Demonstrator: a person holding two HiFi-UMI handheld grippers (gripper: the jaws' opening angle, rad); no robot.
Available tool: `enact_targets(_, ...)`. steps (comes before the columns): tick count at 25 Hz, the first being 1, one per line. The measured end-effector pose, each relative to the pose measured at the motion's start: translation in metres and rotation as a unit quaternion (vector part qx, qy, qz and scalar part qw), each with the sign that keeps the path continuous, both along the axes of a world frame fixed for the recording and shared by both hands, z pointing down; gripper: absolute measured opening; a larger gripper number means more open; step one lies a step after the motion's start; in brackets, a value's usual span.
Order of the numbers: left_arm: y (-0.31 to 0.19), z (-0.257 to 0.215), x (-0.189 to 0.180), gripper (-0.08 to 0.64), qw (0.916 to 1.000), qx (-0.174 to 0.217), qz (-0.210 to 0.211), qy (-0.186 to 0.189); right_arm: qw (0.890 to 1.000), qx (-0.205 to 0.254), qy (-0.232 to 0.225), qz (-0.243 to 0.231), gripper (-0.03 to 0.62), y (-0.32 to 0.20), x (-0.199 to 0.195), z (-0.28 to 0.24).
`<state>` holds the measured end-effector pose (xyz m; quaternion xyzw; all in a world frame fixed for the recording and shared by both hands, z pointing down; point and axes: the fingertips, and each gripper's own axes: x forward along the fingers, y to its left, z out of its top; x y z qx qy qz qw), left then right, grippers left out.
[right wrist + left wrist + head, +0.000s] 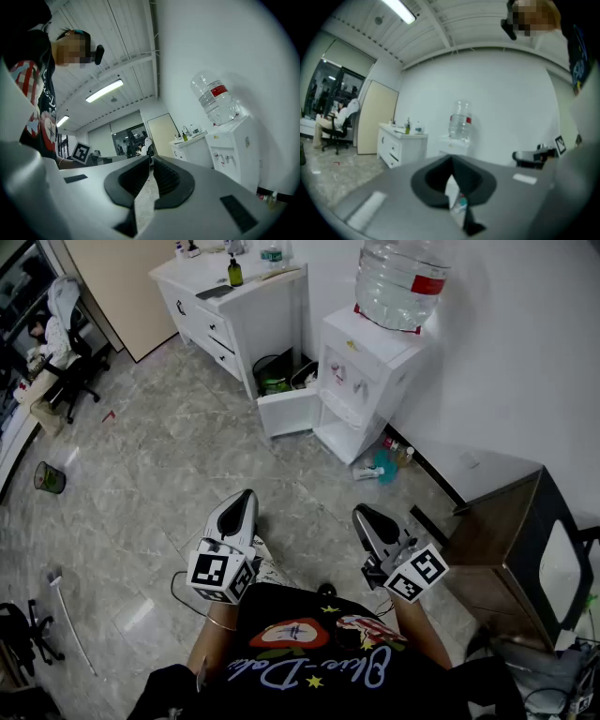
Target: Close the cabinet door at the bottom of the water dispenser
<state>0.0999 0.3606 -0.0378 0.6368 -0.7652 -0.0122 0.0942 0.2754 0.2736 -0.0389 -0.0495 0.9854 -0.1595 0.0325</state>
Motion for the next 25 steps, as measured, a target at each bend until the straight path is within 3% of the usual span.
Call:
enact_targets(5,-0.057,0.021,-0.101,0.0,0.9991,-0.002,0.042,-0.002,0.999,-0.001,-0.017,0.035,0.017,-0.045,-0.098,0.008)
enact_targets(10,-0.125,0.024,-0.221,0.0,0.9926,-0.021,0.119,-0.011,0.986,-0.032,-0.022,0.16,0.017,-0.116,-0.197,0.013)
enact_targets(14,-0.174,0.032,-0.288,0.0,0.9838,-0.035,0.176,0.001,0.976,-0.009,0.007,0.218,0.017,-0.16,-0.25,0.017)
enact_targets(20,-0.233,0.082,-0.341,0.0,0.9688,-0.066,0.239,0.009,0.962,-0.014,0.014,0.272,0.017,-0.191,-0.31,0.036)
enact_targets(25,-0.293,0.197,-0.358,0.0,0.9682,-0.087,0.234,0.007,0.967,-0.011,0.042,0.253,0.017,-0.218,-0.336,0.106)
